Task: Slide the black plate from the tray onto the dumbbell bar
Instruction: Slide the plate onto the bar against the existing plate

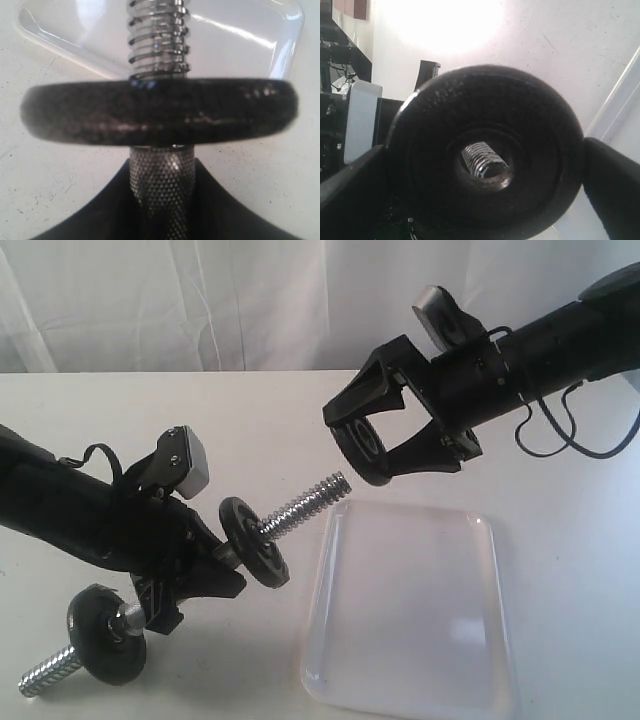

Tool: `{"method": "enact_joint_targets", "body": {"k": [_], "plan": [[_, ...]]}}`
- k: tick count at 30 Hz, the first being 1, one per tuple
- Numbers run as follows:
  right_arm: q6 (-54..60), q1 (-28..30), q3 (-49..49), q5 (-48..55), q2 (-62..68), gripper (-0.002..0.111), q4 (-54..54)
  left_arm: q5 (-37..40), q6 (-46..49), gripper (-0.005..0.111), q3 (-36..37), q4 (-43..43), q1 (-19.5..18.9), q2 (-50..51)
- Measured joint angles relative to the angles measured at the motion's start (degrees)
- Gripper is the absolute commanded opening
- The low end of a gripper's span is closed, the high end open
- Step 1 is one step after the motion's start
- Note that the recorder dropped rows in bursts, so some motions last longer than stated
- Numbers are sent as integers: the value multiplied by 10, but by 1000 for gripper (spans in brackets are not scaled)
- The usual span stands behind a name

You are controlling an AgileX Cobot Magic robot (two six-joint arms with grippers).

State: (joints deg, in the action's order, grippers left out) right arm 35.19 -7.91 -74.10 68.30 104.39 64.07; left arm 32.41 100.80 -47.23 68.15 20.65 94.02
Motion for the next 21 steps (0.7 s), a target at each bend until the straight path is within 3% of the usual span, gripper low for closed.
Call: {"method": "enact_joint_targets", "body": {"k": [21], "plan": [[8, 0, 51, -1, 0, 0, 16, -11, -2, 0, 0, 4, 1, 0]]}}
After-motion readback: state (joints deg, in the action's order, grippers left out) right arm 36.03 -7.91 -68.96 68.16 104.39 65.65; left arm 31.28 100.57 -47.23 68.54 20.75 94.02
